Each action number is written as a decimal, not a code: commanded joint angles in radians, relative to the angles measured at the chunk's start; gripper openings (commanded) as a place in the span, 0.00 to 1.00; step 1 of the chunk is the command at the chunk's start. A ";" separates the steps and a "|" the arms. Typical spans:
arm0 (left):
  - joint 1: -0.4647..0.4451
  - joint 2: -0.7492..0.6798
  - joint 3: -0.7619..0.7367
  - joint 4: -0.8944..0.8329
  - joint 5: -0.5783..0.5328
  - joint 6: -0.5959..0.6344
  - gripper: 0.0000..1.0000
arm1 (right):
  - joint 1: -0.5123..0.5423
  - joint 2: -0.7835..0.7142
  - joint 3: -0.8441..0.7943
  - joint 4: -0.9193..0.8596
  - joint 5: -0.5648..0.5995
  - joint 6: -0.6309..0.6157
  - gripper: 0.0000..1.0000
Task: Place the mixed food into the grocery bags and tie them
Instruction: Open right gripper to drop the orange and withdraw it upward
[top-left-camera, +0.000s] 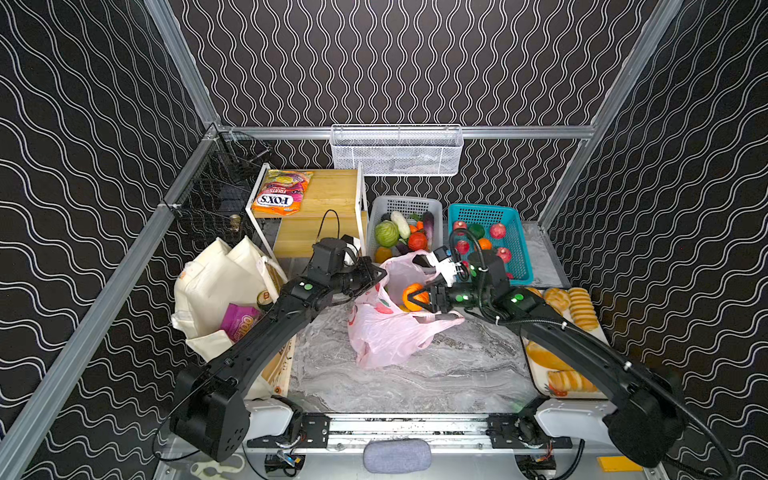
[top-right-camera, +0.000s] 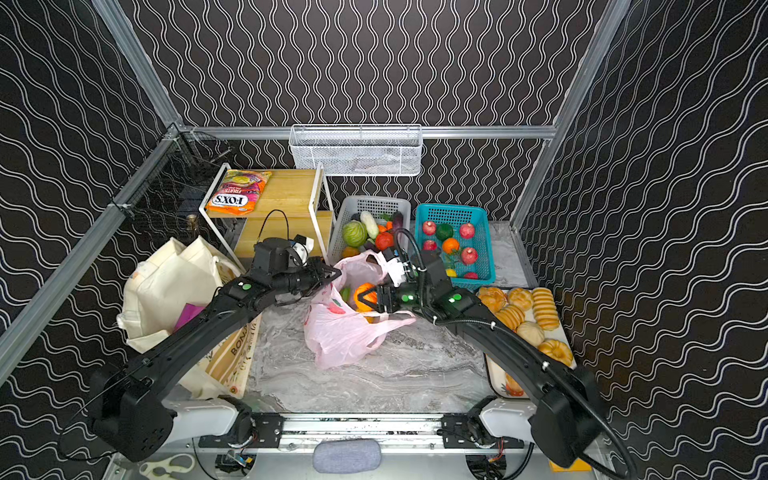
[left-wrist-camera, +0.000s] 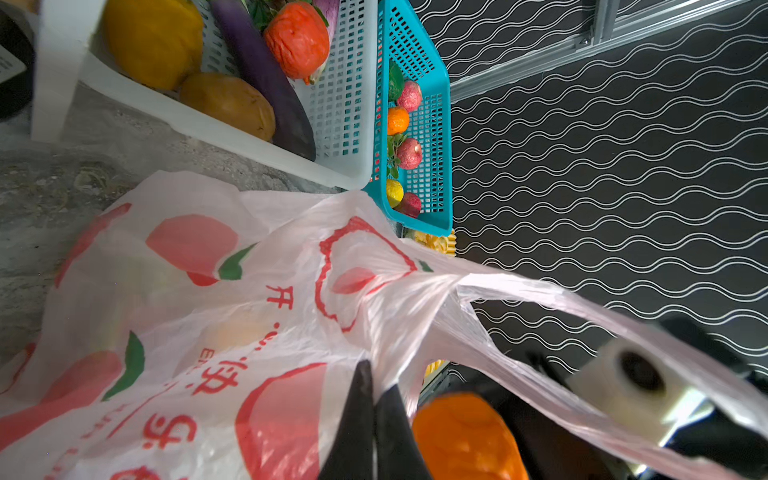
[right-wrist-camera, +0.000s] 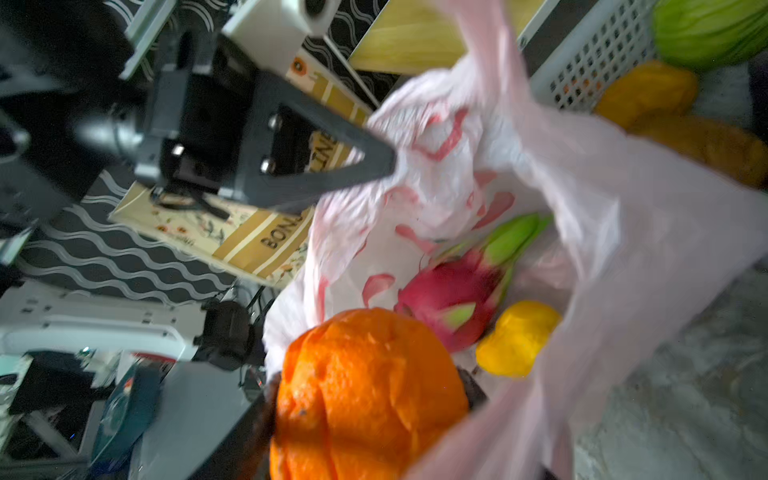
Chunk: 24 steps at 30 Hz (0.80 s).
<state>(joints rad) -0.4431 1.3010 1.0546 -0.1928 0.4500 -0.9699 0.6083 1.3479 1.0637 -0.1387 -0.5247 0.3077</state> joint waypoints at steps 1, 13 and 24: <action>0.003 -0.007 0.017 0.031 0.003 -0.007 0.00 | 0.005 0.112 0.112 0.041 0.279 0.068 0.69; 0.023 0.000 0.033 -0.021 -0.043 0.015 0.00 | 0.006 -0.138 0.031 0.094 0.177 -0.249 0.89; 0.041 -0.005 0.041 -0.086 -0.064 0.048 0.00 | -0.094 -0.540 -0.241 0.164 0.573 -0.315 0.87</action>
<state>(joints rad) -0.4072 1.3025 1.0977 -0.2588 0.3996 -0.9421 0.5686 0.8150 0.8207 -0.0029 -0.1097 -0.0231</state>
